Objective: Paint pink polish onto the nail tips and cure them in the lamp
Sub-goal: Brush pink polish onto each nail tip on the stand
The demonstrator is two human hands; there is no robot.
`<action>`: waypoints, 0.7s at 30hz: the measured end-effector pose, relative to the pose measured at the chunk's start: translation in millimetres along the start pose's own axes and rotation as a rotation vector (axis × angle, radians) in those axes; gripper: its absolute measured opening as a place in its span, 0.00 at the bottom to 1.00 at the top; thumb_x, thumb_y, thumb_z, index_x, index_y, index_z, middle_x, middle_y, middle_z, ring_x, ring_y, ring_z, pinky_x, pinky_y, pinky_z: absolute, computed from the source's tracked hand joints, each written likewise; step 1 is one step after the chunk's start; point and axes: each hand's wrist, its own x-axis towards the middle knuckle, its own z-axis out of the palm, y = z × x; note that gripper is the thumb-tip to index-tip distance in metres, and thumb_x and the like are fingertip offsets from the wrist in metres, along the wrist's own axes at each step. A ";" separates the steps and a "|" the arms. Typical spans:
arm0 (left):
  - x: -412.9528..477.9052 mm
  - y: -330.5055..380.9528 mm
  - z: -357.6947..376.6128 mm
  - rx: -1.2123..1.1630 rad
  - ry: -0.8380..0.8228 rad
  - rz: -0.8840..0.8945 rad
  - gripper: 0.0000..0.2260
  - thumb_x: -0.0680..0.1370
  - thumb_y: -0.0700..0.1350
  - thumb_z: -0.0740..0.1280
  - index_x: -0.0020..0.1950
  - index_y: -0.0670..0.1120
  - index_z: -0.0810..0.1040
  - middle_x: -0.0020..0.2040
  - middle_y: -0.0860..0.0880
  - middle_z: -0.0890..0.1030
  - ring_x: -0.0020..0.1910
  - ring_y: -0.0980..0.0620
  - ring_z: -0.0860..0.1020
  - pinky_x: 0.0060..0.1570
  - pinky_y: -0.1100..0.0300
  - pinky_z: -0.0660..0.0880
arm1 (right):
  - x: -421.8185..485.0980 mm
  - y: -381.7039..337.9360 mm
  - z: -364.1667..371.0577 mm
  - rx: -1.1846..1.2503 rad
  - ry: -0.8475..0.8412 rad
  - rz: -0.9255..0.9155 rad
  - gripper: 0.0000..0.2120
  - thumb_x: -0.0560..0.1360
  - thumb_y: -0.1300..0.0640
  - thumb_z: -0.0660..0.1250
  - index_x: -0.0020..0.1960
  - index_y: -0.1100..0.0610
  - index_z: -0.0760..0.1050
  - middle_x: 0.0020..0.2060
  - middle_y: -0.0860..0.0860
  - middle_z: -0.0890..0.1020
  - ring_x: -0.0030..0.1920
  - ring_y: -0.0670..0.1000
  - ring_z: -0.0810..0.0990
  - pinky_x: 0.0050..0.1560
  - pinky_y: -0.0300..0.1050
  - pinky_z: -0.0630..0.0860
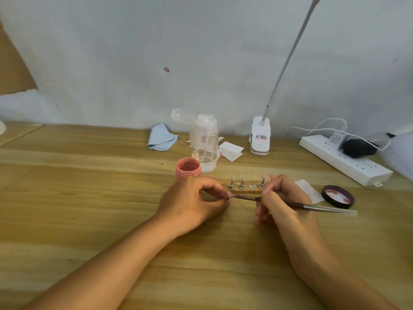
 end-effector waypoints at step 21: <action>2.1 -4.6 1.2 -0.008 0.010 0.003 0.05 0.73 0.51 0.73 0.46 0.61 0.84 0.43 0.67 0.83 0.24 0.65 0.69 0.29 0.64 0.60 | 0.1 2.3 -1.2 0.049 0.040 -0.035 0.05 0.74 0.67 0.63 0.40 0.64 0.70 0.26 0.55 0.79 0.29 0.48 0.75 0.31 0.37 0.73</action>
